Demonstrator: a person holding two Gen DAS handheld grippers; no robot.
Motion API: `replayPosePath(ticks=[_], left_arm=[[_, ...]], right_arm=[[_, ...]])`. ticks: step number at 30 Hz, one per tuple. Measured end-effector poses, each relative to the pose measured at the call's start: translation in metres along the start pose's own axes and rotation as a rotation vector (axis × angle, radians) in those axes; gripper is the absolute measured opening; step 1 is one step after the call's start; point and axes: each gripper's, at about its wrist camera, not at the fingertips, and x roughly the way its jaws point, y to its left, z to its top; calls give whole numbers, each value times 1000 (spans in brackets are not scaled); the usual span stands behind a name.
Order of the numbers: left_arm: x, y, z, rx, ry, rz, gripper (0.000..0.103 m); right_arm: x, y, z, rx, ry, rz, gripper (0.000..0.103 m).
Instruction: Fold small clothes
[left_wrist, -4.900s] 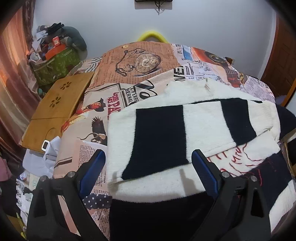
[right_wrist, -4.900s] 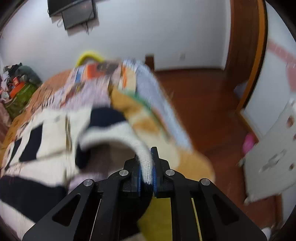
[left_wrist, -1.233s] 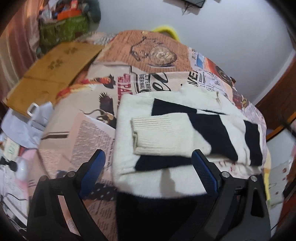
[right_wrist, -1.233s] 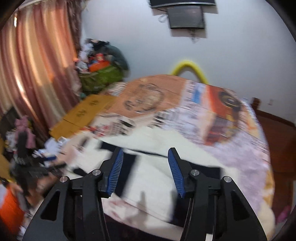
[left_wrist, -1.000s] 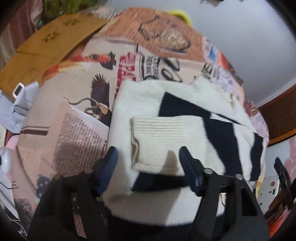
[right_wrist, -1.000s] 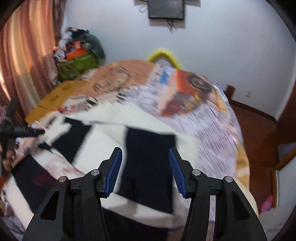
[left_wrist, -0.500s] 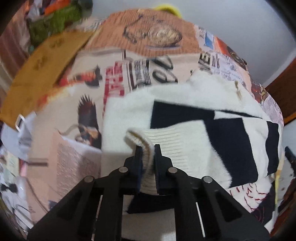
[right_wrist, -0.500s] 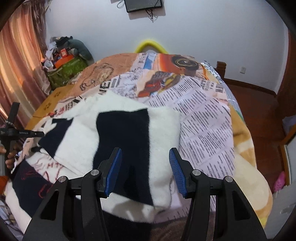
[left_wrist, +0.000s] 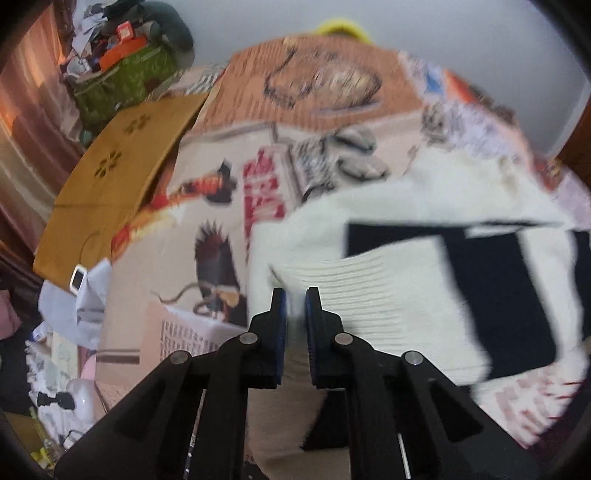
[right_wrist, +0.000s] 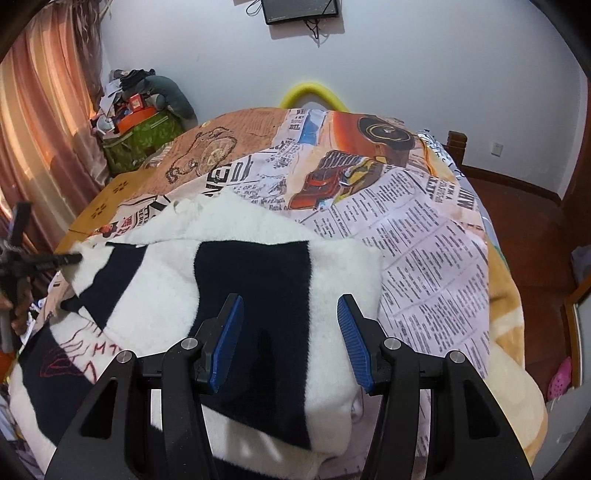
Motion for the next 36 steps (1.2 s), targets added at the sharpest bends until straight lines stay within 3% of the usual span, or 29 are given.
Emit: replayPosePath(ticks=[6,9,12,14,21,25,31,36], left_arm=[[11,2,-4,12,21,-1,10],[9,-2,-7,56,16,33,15],[5,-3,-9,65,4,78,33],[0,1,-11,44,-4,115,52],[-34,11,-26,33,-42,89,68],[-64,17,-34,23,-78,83,86],[-111,24,-58,-3,-129,48,97],[-124,21,-88,4,-111,8,98]], right_arm=[[29,-4,-4,-20,79,-30,49],[26,-3,-13,-24,76,-27,53],[19,-3,-23,-13,98,-12,61],[13,-3,-31,-10,112,-7,61],[-21,-5,-46,7,132,-49,61],[-45,-3,-49,-4,100,-76,61],[-85,7,-54,0,24,-77,81],[-96,18,-74,0,35,-56,82]])
